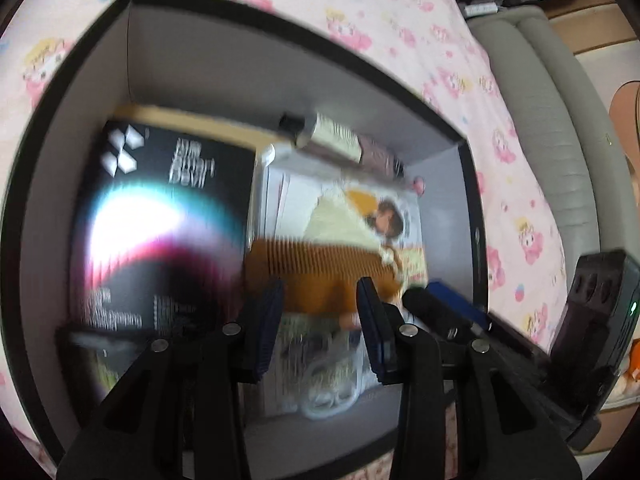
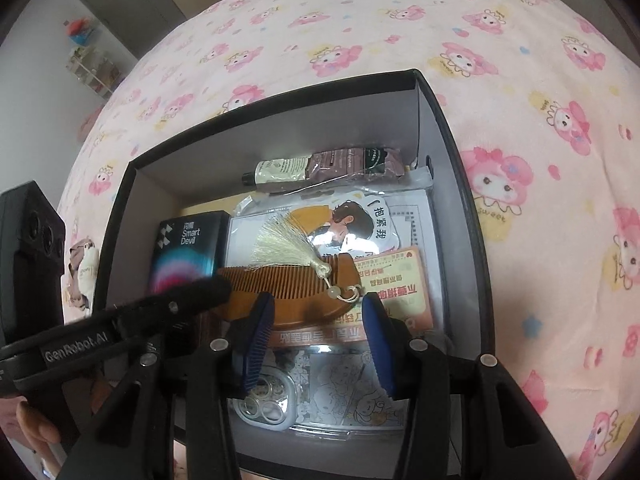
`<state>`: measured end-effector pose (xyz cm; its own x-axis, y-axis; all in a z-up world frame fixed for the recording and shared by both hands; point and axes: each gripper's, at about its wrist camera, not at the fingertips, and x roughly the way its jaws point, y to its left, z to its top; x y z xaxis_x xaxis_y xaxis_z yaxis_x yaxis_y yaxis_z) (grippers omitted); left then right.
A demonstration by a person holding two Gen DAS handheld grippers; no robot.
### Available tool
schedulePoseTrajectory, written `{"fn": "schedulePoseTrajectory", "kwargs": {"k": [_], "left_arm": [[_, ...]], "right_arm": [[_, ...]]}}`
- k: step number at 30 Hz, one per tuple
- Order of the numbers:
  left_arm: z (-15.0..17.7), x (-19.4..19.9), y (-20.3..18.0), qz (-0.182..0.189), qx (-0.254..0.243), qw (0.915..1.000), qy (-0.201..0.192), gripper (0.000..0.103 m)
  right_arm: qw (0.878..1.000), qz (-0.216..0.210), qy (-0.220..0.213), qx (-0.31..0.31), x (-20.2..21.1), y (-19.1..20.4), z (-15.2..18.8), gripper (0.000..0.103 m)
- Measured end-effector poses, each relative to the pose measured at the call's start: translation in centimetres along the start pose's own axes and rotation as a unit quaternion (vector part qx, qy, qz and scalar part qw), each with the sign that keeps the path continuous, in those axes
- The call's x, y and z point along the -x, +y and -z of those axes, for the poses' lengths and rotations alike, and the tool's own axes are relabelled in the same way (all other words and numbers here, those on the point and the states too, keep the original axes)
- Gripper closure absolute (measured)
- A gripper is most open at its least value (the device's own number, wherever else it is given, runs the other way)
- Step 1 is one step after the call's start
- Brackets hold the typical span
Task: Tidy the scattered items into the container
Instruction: 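Carry the comb with the left gripper over the box and lower it inside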
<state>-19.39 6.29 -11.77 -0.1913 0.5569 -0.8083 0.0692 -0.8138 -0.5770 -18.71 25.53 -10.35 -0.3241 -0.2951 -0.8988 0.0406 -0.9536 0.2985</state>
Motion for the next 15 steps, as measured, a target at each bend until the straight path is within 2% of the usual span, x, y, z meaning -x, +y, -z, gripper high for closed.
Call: {"fn": "schedulePoseTrajectory", "kwargs": {"k": [3, 9, 15], "left_arm": [[0.5, -0.7, -0.7, 0.039, -0.004, 0.9988, 0.028, 0.066], [1.0, -2.7, -2.5, 0.054, -0.025, 0.9959, 0.068, 0.066], [0.5, -3.8, -3.7, 0.03, -0.04, 0.9967, 0.064, 0.066]], "right_arm": [[1.0, -0.01, -0.01, -0.009, 0.6, -0.1, 0.0, 0.061], [0.998, -0.017, -0.052, -0.036, 2.8, -1.1, 0.0, 0.061], [0.997, -0.038, -0.054, -0.047, 3.0, -1.4, -0.4, 0.061]]}}
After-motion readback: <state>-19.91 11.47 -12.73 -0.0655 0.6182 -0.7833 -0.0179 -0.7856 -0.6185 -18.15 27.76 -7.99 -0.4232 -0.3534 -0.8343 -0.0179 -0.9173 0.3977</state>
